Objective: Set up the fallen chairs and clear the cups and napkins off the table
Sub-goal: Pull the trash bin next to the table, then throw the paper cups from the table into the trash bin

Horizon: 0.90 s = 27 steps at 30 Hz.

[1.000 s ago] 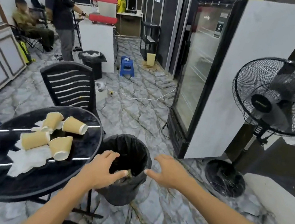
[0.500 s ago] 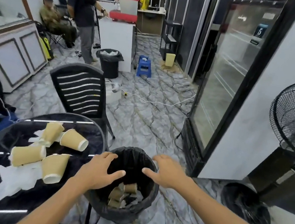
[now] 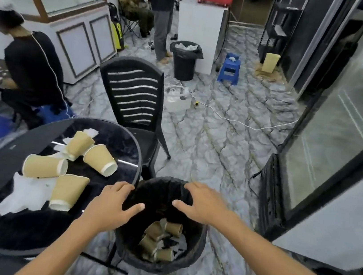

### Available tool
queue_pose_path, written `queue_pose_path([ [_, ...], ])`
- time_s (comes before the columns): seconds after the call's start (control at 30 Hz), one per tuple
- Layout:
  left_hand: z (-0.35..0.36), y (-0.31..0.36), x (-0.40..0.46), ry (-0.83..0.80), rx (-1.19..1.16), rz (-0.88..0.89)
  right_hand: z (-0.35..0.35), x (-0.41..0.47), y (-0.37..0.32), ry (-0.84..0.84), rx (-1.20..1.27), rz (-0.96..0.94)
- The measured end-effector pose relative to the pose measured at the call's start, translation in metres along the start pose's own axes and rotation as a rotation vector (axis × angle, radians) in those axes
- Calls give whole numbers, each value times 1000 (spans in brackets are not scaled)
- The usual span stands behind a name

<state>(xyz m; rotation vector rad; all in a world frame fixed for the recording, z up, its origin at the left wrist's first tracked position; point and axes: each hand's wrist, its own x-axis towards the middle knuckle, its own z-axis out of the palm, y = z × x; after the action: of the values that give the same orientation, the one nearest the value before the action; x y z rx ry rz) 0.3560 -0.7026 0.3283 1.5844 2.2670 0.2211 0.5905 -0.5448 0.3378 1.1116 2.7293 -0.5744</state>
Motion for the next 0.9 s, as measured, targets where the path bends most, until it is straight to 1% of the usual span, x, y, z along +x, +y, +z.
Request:
queue_pose_path([
  [0.2,-5,-25,-9,126,-44,-133,5,49,-18,-35,19,-105],
  [0.47,-8,-95,-7,215,-57,-305,26,133,-78,-62,-21,-249],
  [0.57,-4,-118,1,221,-7,-309,36,164,-98,-81,-23,-272],
  [0.63,-2,-129,5,256,-29,-335,44,187,-112,-88,-35,-285],
  [0.7,0,-138,11,296,-46,-368,49,207,-125,-73,-35,-291],
  [0.9,16,-154,26,297,-65,-403,61,247,-148,-26,-12,-264],
])
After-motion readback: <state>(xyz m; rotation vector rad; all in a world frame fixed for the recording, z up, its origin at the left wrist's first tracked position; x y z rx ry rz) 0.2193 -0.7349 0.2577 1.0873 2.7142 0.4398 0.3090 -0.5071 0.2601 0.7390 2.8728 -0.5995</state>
